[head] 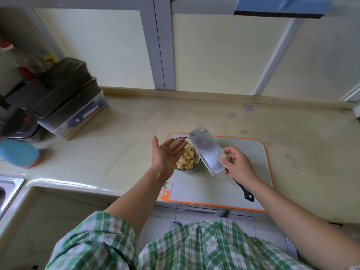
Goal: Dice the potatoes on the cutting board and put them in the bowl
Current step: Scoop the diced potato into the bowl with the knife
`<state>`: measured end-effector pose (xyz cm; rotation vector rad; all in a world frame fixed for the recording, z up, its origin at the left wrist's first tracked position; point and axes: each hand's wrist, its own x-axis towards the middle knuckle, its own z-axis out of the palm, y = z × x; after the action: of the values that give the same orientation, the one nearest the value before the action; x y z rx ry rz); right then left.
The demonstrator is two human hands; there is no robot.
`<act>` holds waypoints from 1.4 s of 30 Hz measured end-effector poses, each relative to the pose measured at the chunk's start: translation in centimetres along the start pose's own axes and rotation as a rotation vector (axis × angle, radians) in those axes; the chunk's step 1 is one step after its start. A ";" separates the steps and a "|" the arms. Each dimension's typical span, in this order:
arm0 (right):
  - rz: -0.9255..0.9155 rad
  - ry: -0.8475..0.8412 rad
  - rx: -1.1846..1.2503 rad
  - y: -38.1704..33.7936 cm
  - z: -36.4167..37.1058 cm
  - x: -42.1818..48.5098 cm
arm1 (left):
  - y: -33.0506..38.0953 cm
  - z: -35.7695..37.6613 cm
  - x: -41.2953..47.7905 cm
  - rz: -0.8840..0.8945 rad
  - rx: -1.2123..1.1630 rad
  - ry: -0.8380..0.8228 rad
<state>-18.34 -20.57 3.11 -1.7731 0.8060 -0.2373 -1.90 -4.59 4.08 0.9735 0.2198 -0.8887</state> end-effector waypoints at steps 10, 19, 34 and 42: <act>0.031 -0.103 -0.028 2.3 -1.1 -0.2 | -1.3 -1.9 0.2 0.181 0.801 0.468; 0.198 -0.122 0.106 5.8 -4.6 -2.5 | -3.3 -2.4 1.2 0.035 0.771 0.449; 0.143 -0.189 0.372 2.1 -0.1 -0.4 | -3.6 -2.7 0.6 -0.047 0.741 0.287; 0.128 -0.186 0.283 3.2 -0.3 -0.1 | -3.7 -1.9 0.2 -0.048 0.714 0.193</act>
<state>-19.91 -21.24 0.34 -1.4491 0.7112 -0.0937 -4.07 -4.13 0.60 1.7271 0.0841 -0.9341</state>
